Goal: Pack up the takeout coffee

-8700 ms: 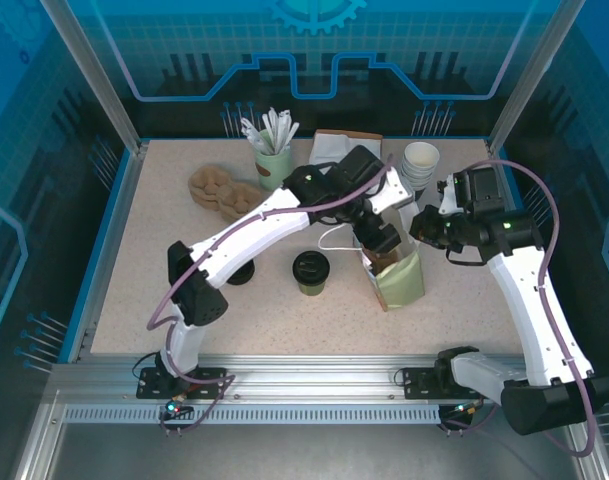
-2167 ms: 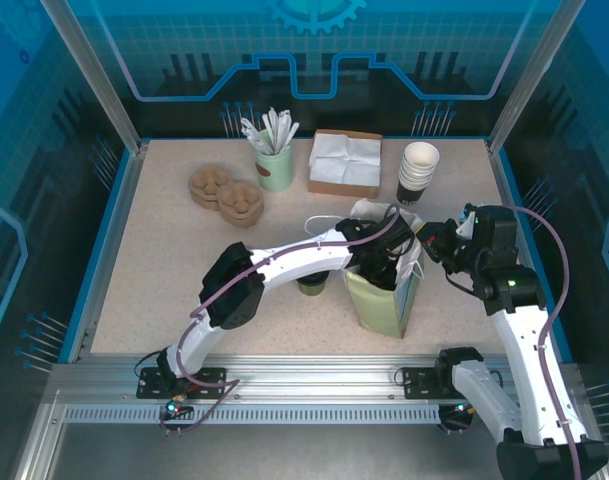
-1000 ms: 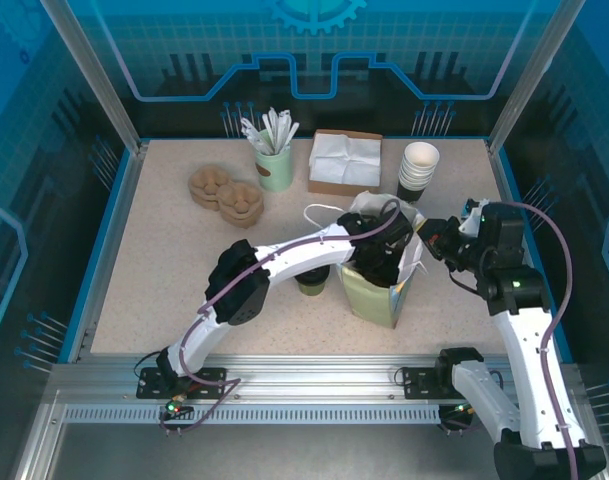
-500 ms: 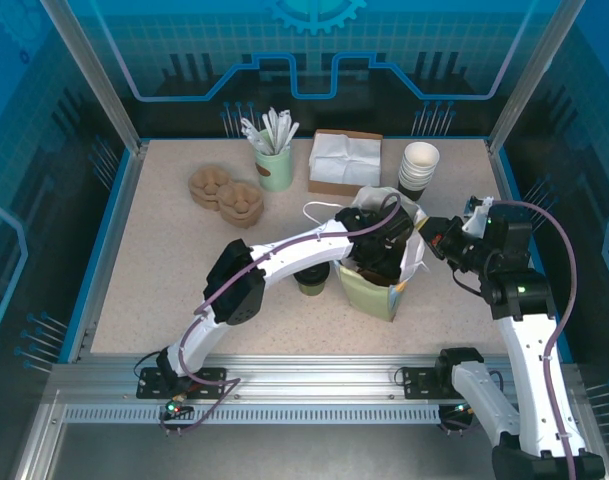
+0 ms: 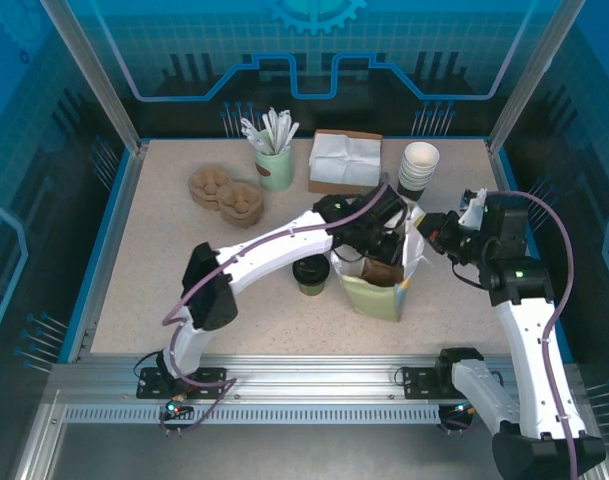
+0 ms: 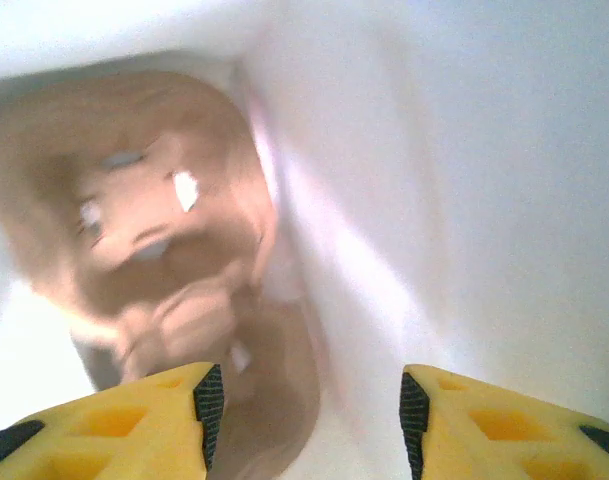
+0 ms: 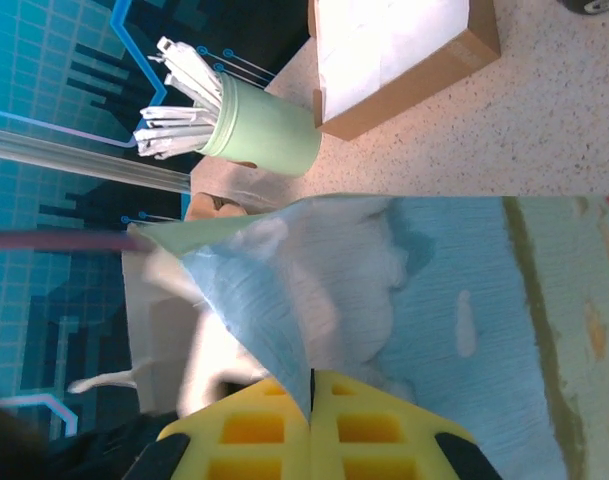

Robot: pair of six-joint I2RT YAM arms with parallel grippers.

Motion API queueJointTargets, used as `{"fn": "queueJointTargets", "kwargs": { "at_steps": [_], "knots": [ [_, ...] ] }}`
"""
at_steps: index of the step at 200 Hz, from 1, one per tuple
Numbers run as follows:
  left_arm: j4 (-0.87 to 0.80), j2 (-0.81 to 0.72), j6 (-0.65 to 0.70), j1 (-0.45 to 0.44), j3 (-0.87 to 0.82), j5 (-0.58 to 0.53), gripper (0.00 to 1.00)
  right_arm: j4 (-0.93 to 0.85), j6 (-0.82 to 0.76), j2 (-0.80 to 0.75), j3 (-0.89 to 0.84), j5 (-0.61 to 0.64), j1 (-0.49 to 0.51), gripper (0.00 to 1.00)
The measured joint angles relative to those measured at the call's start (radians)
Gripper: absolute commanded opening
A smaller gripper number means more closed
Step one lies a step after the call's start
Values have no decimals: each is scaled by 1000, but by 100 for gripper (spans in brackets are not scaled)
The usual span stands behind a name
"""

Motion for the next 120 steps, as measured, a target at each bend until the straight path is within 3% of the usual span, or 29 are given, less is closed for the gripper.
{"fn": "queueJointTargets", "kwargs": {
  "at_steps": [78, 120],
  "knots": [
    [24, -227, 47, 14, -16, -8, 57, 5, -139, 18, 72, -30, -5, 0],
    [80, -257, 53, 13, -33, -7, 56, 1, -146, 30, 72, -37, -5, 0]
  ]
}}
